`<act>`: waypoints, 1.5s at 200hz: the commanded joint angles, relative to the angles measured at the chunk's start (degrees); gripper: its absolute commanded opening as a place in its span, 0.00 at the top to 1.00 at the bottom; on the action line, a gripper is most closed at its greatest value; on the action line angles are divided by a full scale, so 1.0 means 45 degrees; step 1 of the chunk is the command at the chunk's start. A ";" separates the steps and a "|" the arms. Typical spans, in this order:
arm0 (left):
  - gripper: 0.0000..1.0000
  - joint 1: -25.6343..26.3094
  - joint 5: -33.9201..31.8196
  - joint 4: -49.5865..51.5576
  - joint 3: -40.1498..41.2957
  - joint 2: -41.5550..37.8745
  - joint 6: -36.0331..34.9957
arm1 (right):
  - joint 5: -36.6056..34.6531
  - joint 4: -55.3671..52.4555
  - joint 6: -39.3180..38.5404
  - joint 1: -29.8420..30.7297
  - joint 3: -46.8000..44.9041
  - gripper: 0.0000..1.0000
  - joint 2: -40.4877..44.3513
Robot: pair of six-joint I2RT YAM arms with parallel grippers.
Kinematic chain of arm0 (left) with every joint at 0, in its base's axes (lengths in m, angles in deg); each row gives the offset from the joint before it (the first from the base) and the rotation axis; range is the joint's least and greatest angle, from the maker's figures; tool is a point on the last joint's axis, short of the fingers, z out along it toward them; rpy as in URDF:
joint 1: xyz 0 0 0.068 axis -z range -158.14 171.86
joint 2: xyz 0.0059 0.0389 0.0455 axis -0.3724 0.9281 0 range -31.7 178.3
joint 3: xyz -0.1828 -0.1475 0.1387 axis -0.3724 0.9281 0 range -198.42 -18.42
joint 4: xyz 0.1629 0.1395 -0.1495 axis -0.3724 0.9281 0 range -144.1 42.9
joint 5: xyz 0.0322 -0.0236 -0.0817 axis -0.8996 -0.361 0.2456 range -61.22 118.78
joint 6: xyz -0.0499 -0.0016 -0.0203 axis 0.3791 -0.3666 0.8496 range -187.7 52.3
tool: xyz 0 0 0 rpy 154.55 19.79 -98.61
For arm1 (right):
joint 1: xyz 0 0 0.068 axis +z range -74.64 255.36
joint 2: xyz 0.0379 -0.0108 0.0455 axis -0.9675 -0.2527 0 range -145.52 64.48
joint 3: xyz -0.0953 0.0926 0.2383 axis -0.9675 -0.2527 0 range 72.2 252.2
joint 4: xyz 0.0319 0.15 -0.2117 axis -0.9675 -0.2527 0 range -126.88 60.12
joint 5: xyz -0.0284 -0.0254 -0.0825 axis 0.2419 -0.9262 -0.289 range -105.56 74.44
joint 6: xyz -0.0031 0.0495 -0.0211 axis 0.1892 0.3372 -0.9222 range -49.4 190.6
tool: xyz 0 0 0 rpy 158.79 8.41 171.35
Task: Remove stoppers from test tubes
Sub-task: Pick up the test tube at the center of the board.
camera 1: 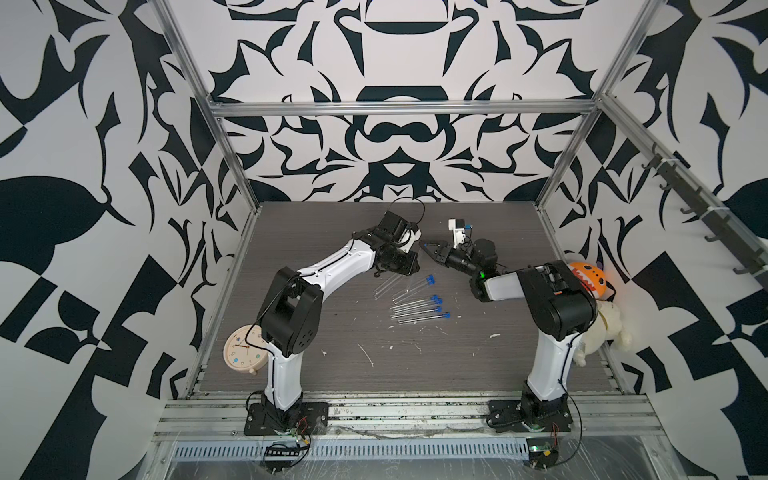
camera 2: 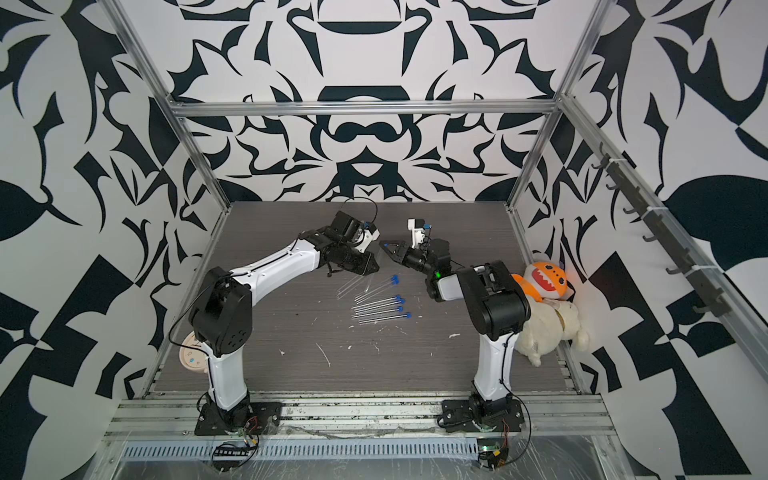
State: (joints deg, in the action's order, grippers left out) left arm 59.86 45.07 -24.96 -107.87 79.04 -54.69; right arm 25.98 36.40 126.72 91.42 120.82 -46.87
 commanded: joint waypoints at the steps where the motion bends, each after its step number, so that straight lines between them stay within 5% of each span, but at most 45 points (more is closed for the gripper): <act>1: 0.51 0.0052 0.0051 0.0210 -0.0035 -0.0371 -0.0089 | -0.0129 0.0384 -0.0263 0.0026 0.0257 1.00 0.0330; 38: 0.10 0.0052 -0.0056 -0.0097 -0.0229 -0.0225 0.0002 | -0.0266 0.0251 -0.0254 0.0026 0.0205 1.00 0.0384; 84: 0.14 0.0052 -0.0223 -0.0370 -0.0553 0.0379 -0.0069 | -0.0215 0.0195 -0.0176 0.0026 0.0183 1.00 0.0520; 95: 0.24 0.0076 -0.0165 -0.0381 -0.0663 0.0548 -0.0067 | -0.0203 0.0216 -0.0113 0.0026 0.0199 1.00 0.0525; 164: 0.43 0.0130 -0.0145 -0.0754 -0.0865 0.1167 -0.0099 | -0.0106 0.0555 0.0288 0.0026 0.0206 1.00 0.0419; 230: 1.00 0.0130 -0.0105 -0.0700 -0.0600 0.1046 -0.0177 | -0.0275 0.0678 0.0411 -0.0028 0.0187 1.00 0.0437; 300: 1.00 0.0130 -0.0144 -0.0455 0.0048 0.0666 -0.0488 | -0.0520 -0.1142 -0.0917 -0.0069 0.0591 1.00 0.1073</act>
State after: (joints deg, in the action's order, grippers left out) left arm 60.45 44.24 -28.48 -109.16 83.96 -55.76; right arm 24.54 33.63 127.09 91.26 120.86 -46.41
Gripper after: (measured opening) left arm 0.176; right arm 0.143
